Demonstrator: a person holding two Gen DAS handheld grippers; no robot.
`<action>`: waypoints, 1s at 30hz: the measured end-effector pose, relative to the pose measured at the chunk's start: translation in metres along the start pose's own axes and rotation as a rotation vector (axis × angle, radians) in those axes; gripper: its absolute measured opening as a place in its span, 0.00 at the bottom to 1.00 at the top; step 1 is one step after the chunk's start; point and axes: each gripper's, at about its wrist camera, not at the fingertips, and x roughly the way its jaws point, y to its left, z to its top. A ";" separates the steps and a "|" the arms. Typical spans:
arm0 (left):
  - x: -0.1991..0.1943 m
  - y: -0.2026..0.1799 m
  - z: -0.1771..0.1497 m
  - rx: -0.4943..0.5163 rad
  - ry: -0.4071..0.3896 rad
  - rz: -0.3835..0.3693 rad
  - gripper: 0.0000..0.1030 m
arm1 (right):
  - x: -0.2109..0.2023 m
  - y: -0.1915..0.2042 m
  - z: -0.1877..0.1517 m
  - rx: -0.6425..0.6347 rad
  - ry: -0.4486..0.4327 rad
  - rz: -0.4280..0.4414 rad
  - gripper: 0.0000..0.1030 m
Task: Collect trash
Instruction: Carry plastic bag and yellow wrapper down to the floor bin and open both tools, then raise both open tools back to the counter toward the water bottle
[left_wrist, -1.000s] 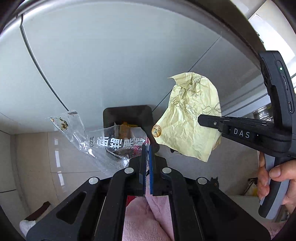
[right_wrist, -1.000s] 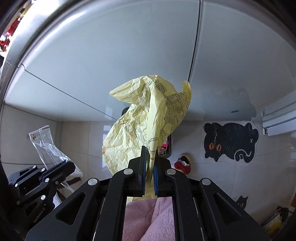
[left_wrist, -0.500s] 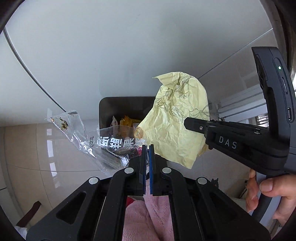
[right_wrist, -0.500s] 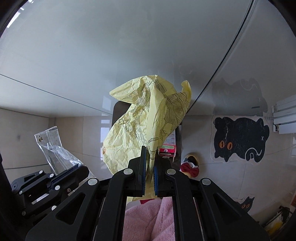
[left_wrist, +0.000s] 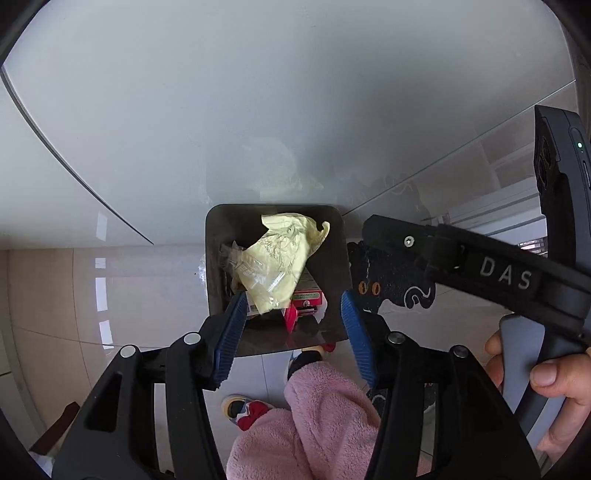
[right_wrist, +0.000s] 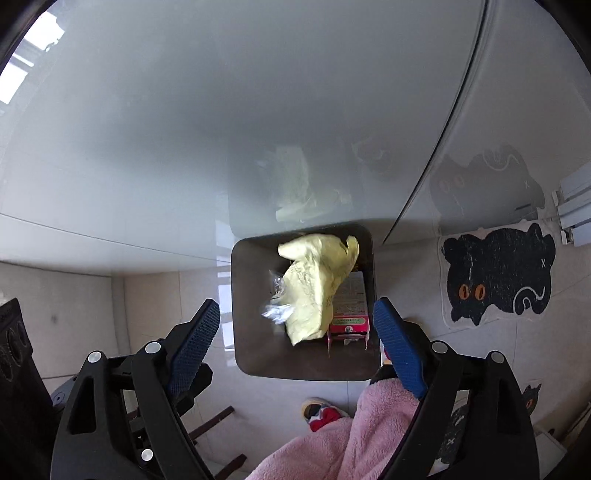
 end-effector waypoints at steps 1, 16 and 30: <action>-0.004 0.000 0.000 0.001 -0.002 0.004 0.48 | -0.006 -0.001 0.002 0.009 -0.002 0.008 0.83; -0.188 -0.063 0.018 0.123 -0.237 0.061 0.77 | -0.217 0.025 0.001 -0.072 -0.259 0.120 0.94; -0.318 -0.117 0.108 0.124 -0.526 0.013 0.88 | -0.373 0.035 0.094 -0.184 -0.614 0.076 0.97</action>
